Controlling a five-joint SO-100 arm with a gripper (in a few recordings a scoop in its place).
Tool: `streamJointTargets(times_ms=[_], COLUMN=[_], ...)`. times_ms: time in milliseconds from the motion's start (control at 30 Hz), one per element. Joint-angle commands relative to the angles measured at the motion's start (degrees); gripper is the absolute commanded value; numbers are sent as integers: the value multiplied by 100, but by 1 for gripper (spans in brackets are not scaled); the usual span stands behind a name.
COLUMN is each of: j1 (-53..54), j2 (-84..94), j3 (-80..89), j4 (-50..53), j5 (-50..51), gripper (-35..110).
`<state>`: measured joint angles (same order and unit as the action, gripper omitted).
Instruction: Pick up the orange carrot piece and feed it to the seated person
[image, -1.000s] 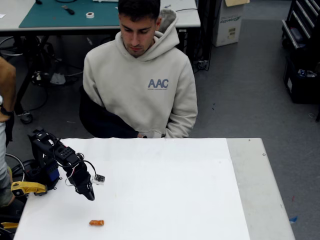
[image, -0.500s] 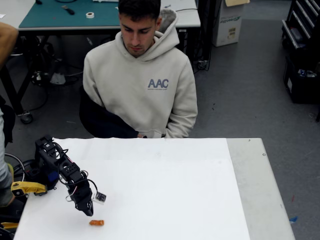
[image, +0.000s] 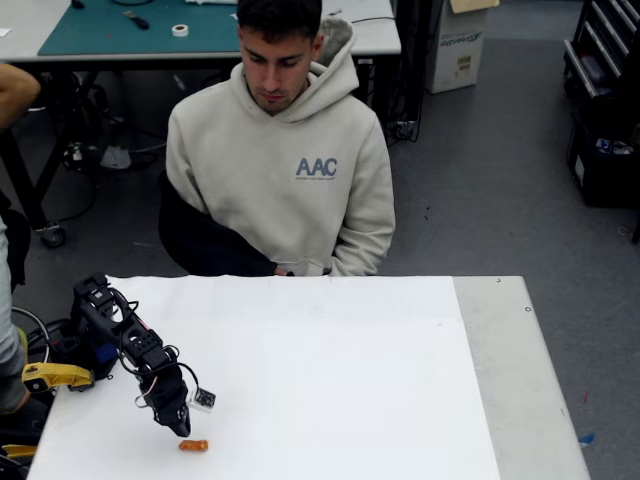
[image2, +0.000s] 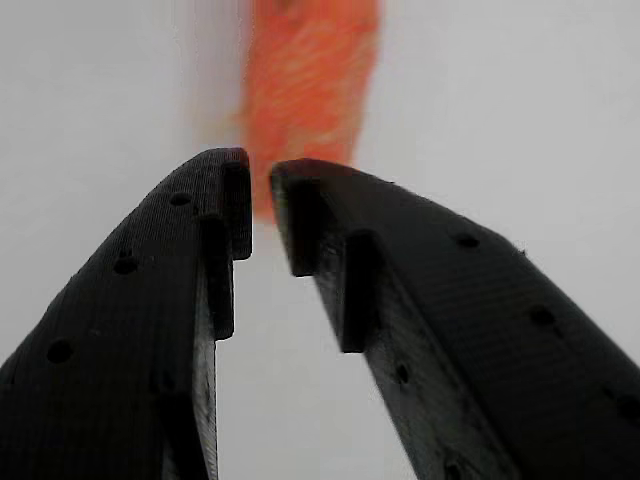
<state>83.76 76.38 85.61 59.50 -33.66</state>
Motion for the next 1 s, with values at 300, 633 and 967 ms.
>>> streamJointTargets(times_ms=[300,633,967], j1=[26,35,-53], j2=[255,149,237], j3=[-316,-308,141], j4=[-501,-510,-501], j5=[-123,-132,-149], gripper=[14,15,15])
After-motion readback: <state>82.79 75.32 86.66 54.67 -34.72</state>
